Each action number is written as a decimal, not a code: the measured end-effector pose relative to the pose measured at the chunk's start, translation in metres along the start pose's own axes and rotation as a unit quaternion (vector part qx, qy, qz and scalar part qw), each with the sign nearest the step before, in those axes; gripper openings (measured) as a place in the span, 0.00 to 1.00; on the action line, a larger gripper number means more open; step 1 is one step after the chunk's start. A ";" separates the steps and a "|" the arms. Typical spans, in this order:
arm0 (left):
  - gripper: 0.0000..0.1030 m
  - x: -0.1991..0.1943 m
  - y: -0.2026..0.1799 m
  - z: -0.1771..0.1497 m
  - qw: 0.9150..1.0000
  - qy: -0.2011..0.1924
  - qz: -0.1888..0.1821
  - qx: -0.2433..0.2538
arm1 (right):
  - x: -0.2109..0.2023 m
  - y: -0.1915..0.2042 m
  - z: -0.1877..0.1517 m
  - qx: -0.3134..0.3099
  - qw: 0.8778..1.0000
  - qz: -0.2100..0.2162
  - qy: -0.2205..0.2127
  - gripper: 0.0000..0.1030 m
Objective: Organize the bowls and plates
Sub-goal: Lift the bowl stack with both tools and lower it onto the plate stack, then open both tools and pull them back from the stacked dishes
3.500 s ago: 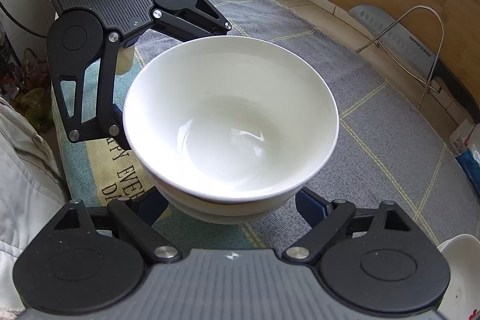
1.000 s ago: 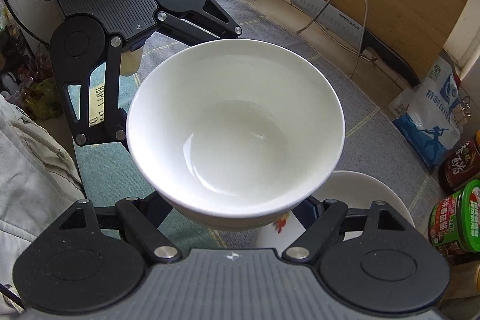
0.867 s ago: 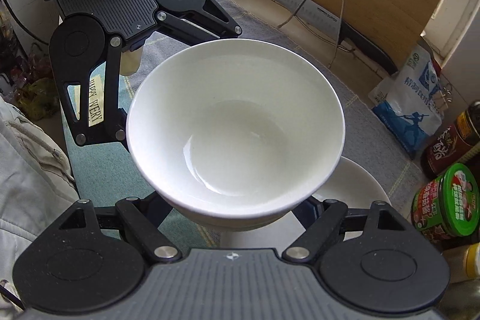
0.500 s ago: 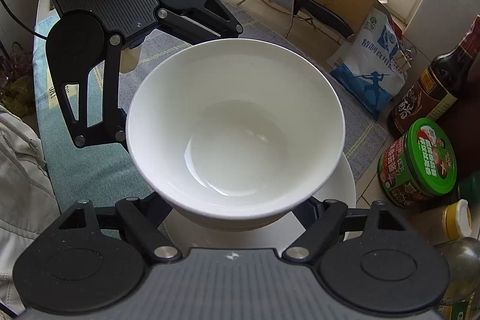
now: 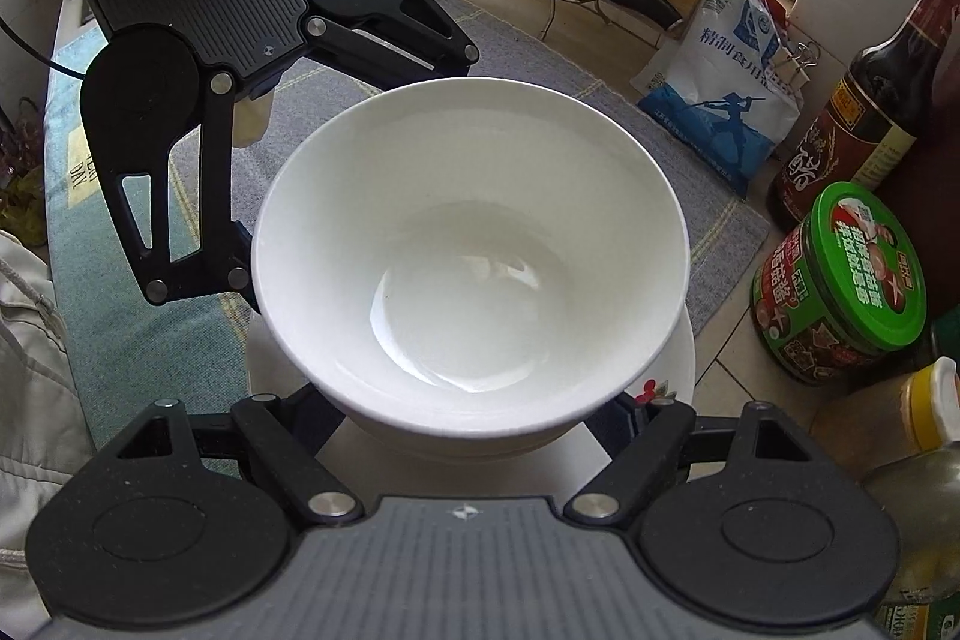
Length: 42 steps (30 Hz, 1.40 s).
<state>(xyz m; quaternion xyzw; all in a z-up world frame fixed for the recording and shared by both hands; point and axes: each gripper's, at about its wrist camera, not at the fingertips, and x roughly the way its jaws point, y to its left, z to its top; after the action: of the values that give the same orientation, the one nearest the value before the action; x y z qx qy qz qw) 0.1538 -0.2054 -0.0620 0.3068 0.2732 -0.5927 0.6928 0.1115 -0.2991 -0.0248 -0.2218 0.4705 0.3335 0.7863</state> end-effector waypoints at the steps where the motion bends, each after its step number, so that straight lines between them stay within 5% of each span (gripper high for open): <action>1: 0.75 0.000 0.000 0.000 1.000 -0.001 0.001 0.000 | 0.000 -0.001 0.000 0.001 1.000 0.000 -0.001 0.85; 6: 0.76 -0.001 -0.001 -0.002 1.000 -0.009 0.009 -0.009 | -0.001 -0.001 -0.003 0.006 1.000 -0.002 -0.008 0.86; 8: 0.80 -0.003 -0.004 -0.004 1.000 -0.017 0.019 -0.012 | -0.002 -0.002 -0.004 0.009 1.000 -0.003 -0.015 1.00; 14: 0.92 -0.028 -0.009 -0.019 0.996 -0.056 0.048 -0.041 | -0.008 0.008 -0.005 0.030 0.999 -0.042 -0.007 1.00; 18: 0.99 -0.059 -0.023 -0.033 0.988 -0.098 0.118 -0.035 | -0.023 0.031 -0.003 0.059 0.994 -0.096 -0.008 1.00; 22: 1.00 -0.091 -0.039 -0.042 0.969 -0.140 0.198 -0.043 | -0.043 0.058 0.008 0.124 0.982 -0.141 -0.029 1.00; 27: 0.99 -0.124 -0.048 -0.048 0.956 -0.158 0.213 -0.129 | -0.061 0.093 0.020 0.259 0.939 -0.223 -0.047 1.00; 31: 0.99 -0.145 -0.050 -0.048 0.936 -0.132 0.237 -0.225 | -0.066 0.113 0.020 0.385 0.876 -0.287 -0.049 1.00; 35: 0.99 -0.155 -0.047 -0.046 0.925 -0.092 0.236 -0.284 | -0.072 0.135 0.018 0.473 0.807 -0.351 -0.049 1.00; 42: 0.99 -0.164 -0.060 -0.044 0.927 -0.093 0.231 -0.280 | -0.090 0.172 0.021 0.495 0.778 -0.374 -0.099 1.00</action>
<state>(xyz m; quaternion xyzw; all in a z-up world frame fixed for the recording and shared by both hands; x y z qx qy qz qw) 0.0699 -0.0717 0.0241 0.0983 0.2847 -0.3414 0.8903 -0.0318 -0.1968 0.0589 0.0733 0.3705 -0.2454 0.8928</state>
